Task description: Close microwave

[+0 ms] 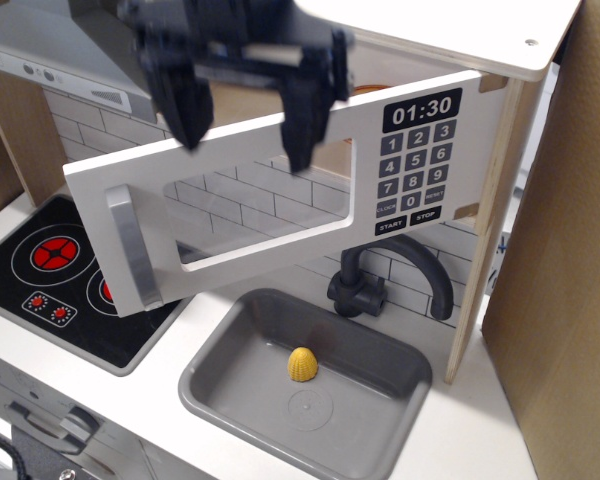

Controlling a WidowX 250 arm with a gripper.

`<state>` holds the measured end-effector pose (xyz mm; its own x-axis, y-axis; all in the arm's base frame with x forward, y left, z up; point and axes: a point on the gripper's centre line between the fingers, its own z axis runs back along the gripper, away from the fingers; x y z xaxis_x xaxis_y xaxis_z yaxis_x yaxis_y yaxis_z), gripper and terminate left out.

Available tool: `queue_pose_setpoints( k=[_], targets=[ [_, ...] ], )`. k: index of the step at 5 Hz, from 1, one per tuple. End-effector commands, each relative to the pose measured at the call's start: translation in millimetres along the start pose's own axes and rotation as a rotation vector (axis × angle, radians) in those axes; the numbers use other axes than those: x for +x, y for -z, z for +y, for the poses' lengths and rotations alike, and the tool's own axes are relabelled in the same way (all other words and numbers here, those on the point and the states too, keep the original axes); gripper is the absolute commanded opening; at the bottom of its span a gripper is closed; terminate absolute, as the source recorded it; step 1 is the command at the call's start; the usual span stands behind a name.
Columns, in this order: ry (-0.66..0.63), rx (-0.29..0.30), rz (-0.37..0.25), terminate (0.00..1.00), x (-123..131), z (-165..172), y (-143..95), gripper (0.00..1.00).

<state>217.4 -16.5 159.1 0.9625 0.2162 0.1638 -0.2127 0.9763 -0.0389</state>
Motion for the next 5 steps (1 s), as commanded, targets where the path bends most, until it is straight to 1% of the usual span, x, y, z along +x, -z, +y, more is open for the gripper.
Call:
queue_pose_setpoints(
  k=[1, 2, 3, 4, 5],
  targets=[
    [-0.221, 0.008, -0.009, 0.0, -9.1, 11.1, 43.2, 1.0],
    [-0.278, 0.002, 0.006, 0.0, -12.2, 16.7, 69.3, 1.0],
    [-0.325, 0.013, 0.005, 0.0, -8.3, 26.5, 88.6, 1.0],
    [-0.319, 0.05, -0.011, 0.0, -4.3, 34.8, 102.0, 1.0],
    [-0.336, 0.065, -0.049, 0.0, 8.6, 46.9, 105.9, 1.0]
  ],
)
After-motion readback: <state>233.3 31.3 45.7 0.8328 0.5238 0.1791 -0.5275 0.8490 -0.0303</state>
